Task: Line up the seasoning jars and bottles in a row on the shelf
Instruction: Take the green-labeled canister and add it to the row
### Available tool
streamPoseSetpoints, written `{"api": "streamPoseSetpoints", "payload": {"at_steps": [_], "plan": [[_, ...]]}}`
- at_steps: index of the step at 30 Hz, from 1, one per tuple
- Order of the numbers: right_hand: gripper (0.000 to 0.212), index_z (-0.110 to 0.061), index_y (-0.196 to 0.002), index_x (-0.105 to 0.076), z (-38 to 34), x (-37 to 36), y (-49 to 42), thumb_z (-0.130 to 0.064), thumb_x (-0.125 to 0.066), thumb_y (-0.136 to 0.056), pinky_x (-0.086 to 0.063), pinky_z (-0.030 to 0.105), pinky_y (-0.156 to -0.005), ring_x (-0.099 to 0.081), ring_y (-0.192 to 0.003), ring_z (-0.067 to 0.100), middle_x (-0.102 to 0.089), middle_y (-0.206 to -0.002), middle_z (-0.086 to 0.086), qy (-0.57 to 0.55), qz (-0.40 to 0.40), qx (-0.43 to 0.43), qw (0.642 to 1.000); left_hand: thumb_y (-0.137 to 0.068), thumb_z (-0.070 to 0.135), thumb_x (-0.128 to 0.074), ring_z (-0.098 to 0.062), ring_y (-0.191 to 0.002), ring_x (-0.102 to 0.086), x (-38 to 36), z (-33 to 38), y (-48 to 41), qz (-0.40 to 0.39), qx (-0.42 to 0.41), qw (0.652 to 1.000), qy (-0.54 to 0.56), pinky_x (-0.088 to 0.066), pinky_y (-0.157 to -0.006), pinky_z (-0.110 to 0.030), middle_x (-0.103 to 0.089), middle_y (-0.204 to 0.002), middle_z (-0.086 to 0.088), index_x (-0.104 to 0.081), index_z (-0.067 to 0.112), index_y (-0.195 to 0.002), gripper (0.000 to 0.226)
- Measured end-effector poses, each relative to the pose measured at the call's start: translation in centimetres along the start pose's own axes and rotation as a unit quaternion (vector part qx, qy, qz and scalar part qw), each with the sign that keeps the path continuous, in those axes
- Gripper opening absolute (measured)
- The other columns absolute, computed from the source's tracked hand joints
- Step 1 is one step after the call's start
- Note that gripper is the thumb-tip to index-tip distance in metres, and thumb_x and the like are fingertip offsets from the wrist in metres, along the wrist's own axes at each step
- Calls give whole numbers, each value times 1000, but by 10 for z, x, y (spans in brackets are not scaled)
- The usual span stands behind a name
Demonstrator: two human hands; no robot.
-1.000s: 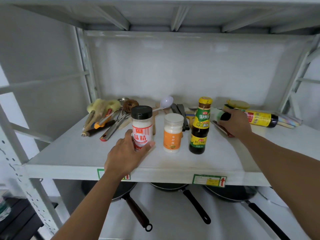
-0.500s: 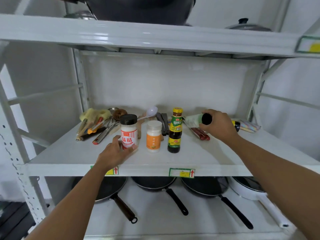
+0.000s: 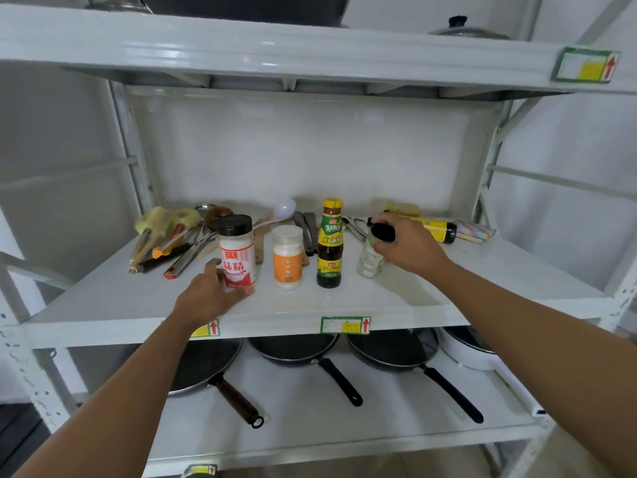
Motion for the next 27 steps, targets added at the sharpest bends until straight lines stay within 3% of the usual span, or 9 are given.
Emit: {"api": "streamPoseSetpoints", "payload": {"at_steps": [5, 8, 11, 14, 22, 27], "plan": [[40, -29, -123, -63, 6, -14, -4, -37, -70, -85, -51, 29, -71, -67, -94, 19, -70, -116, -3, -27, -9, -38, 999, -77, 62, -81, -28, -137, -54, 0, 2, 0, 15, -7, 1000, -15, -48, -109, -50, -51, -156, -5, -27, 21, -158, 106], [34, -28, -118, -61, 9, -23, -4, -38, -70, -87, -44, 26, -68, -62, -102, 17, -68, -119, -5, -78, -7, -50, 996, -80, 59, -80, -29, -139, -53, -2, 2, -2, 16, -6, 1000, -26, -47, -110, -49, -49, -158, -6, -25, 19, -159, 105], [45, -27, -124, -57, 13, -32, -2, -42, -73, -85, -49, 33, -81, -61, -110, 17, -65, -122, -6, -117, -2, -64, 991, -80, 59, -80, -30, -139, -52, -3, 0, -4, 13, -3, 1000, -25, -47, -111, -50, -48, -159, -6, -23, 20, -160, 105], [62, -24, -132, -50, 21, -44, 5, -45, -79, -82, -53, 42, -90, -62, -106, 19, -63, -118, -6, -138, -7, -83, 987, -78, 62, -80, -29, -139, -52, -3, -3, -6, 11, 0, 1000, -25, -47, -110, -50, -47, -159, -5, -23, 22, -160, 108], [67, -26, -132, -49, 34, -79, 30, -42, -85, -78, -40, 20, -66, -60, -100, 17, -64, -116, -5, -172, -18, -129, 976, -78, 63, -80, -29, -138, -53, -5, -4, -8, 16, 1, 999, -34, -48, -109, -50, -48, -158, -4, -25, 23, -158, 105], [68, -26, -131, -51, 30, -84, 26, -41, -87, -76, -46, 31, -78, -62, -102, 17, -64, -112, -6, -188, -62, -132, 971, -79, 61, -79, -29, -138, -53, -6, -3, -9, 17, 4, 999, -38, -48, -109, -49, -47, -159, -4, -26, 23, -158, 102]]}}
Point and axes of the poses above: each hand's wrist, its own y-axis away from the middle knuckle, its own x-axis out of the back of the hand, z = x × y, the point moved 6 cm from there along -y, towards the middle knuckle
